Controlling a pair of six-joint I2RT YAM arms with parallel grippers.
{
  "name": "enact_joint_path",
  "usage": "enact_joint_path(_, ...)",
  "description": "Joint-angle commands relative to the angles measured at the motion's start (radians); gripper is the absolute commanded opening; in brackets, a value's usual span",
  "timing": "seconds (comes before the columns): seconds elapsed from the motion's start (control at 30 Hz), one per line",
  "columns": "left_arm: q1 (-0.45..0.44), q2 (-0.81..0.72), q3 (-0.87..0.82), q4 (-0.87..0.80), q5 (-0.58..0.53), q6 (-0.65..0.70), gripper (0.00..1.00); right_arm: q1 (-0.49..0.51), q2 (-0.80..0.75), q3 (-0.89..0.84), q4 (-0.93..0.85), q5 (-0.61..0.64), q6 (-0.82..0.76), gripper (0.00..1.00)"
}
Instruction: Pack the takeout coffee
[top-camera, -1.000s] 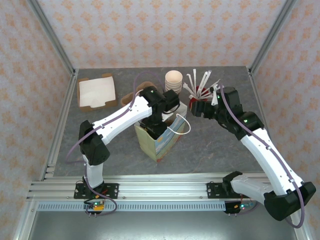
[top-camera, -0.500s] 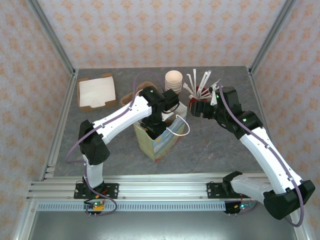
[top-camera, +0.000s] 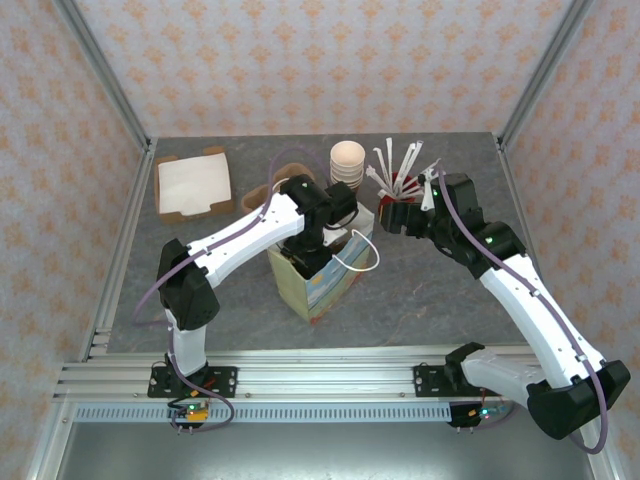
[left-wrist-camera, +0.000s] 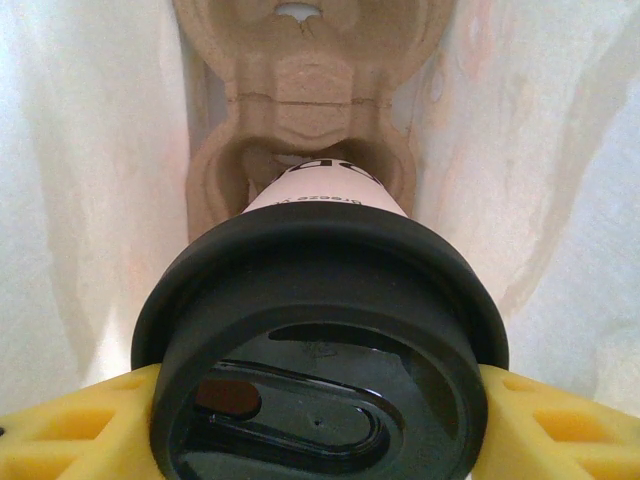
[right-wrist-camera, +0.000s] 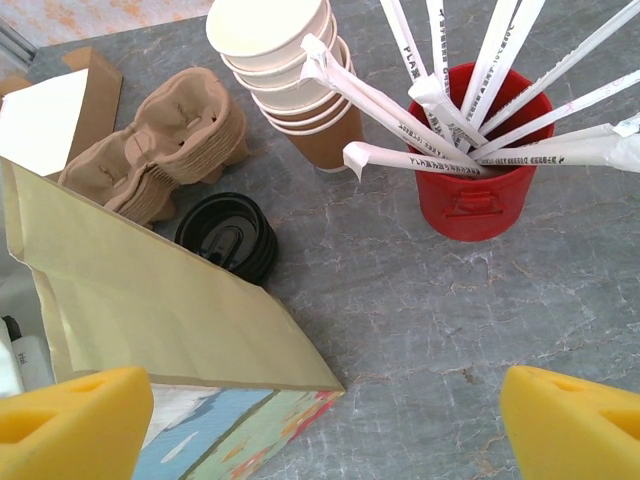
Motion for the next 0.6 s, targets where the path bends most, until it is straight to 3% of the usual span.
enact_joint_path(0.0, 0.007, -0.018, -0.012, 0.006, -0.018, 0.023, 0.39, -0.006, -0.002, 0.026, -0.01, -0.008, 0.012, 0.9)
enact_joint_path(0.57, 0.006, -0.005, -0.063, 0.047, -0.005, 0.029, 0.39, -0.007, 0.0, 0.03, -0.013, -0.011, 0.015, 0.9)
